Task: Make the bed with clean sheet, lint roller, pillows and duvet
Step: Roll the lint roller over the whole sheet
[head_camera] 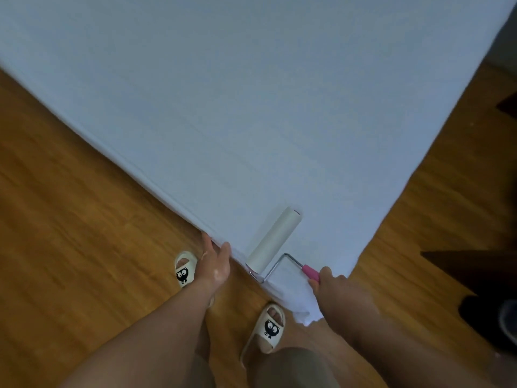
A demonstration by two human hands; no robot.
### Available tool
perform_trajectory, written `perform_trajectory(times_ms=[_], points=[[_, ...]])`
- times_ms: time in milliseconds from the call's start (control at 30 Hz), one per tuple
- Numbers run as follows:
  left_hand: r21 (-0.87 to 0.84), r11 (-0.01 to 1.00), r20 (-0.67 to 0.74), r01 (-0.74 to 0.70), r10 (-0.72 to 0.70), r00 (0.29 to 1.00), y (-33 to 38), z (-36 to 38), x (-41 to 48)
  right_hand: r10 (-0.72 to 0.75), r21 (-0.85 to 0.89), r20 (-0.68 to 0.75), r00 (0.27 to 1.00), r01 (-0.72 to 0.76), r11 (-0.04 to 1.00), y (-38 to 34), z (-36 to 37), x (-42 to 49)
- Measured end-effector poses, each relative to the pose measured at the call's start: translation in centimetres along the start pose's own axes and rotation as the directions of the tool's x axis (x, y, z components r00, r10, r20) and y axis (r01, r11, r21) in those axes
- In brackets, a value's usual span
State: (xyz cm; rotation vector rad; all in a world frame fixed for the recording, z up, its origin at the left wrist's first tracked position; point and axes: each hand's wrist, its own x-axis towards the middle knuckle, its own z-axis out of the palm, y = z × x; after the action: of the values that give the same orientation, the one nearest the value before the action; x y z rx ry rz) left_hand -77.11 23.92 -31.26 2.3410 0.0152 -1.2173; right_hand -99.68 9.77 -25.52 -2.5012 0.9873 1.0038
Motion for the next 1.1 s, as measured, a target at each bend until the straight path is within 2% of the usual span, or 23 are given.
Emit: perform_trajectory(times_ms=[200, 333, 533, 633, 733, 833, 900, 967, 1100], points=[[0.080, 0.995, -0.020, 0.059, -0.057, 0.998, 0.8, 3.8, -2.4, 0.148, 0.190, -0.004, 0.989, -0.144, 0.971, 5.3, 3.0, -4.6], [0.191, 0.979, -0.011, 0.069, -0.068, 0.998, 1.1, 6.2, -3.9, 0.206, 0.169, 0.008, 0.978, -0.205, 0.964, 7.1, 4.6, -7.0], [0.308, 0.951, 0.024, 0.030, -0.039, 0.999, 1.9, 7.3, -6.5, 0.264, 0.112, 0.181, 0.947, -0.286, 0.952, 11.8, 8.1, -11.6], [0.271, 0.961, 0.097, -0.048, 0.023, 0.995, 2.4, 6.1, -7.6, 0.377, 0.242, 0.215, 0.901, -0.424, 0.873, 12.3, 7.9, -14.9], [0.226, 0.965, 0.193, -0.131, 0.088, 0.977, 3.4, 3.6, -9.7, 0.420, 0.344, 0.232, 0.877, -0.478, 0.808, 10.1, 5.8, -16.9], [0.211, 0.958, 0.240, -0.192, 0.140, 0.961, 3.9, -0.4, -12.4, 0.403, 0.424, 0.165, 0.900, -0.433, 0.795, 6.3, 2.4, -17.7], [0.221, 0.946, 0.244, -0.238, 0.183, 0.952, 3.5, -3.8, -13.7, 0.348, 0.448, 0.123, 0.929, -0.365, 0.816, 3.5, 0.0, -17.3], [0.238, 0.935, 0.228, -0.262, 0.209, 0.951, 2.6, -7.6, -14.2, 0.303, 0.487, 0.154, 0.941, -0.339, 0.805, 0.2, -2.2, -16.3], [0.209, 0.948, 0.193, -0.240, 0.201, 0.960, 0.2, -16.2, -13.4, 0.197, 0.527, 0.146, 0.969, -0.245, 0.814, -7.4, -7.6, -13.5]])
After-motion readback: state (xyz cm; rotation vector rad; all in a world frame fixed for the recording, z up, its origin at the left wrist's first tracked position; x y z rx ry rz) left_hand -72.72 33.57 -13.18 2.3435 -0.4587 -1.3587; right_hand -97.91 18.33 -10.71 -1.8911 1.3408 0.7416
